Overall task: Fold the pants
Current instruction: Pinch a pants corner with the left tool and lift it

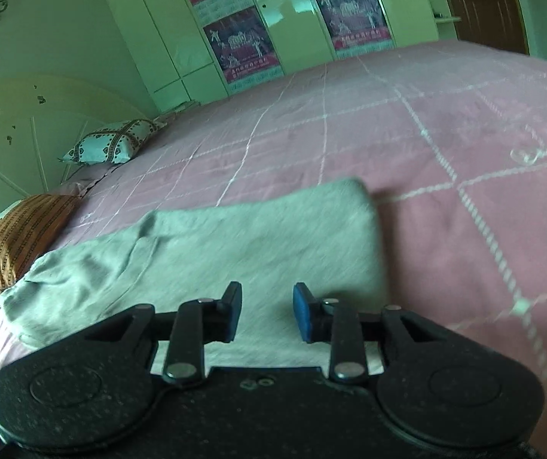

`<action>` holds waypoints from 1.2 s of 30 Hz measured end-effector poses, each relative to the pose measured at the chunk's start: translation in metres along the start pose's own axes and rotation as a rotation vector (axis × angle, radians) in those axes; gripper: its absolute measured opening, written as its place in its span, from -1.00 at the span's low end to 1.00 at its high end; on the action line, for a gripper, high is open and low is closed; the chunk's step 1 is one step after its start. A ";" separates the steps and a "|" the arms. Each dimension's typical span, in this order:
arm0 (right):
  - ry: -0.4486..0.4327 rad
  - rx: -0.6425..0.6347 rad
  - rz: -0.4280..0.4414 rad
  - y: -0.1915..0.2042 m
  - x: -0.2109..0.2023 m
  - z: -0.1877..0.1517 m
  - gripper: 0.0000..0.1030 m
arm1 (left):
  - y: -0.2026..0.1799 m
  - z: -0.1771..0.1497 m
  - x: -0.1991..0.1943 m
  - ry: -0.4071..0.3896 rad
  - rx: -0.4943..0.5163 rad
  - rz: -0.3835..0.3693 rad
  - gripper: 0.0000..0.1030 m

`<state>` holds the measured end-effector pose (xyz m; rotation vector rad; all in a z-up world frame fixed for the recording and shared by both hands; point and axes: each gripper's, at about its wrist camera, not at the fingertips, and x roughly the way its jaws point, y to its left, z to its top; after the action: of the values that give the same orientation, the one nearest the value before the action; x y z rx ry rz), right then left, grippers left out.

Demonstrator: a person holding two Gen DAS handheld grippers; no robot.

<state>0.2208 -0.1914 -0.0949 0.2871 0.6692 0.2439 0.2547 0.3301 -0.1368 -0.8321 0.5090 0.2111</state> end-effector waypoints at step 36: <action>-0.093 0.202 -0.024 -0.012 -0.019 0.016 -0.46 | -0.190 -0.043 0.017 -0.126 0.328 -0.325 -0.33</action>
<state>0.2186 -0.2111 -0.0757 0.4809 0.6056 0.1391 0.3250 0.1722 -0.0457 -0.5653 0.2736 -0.1170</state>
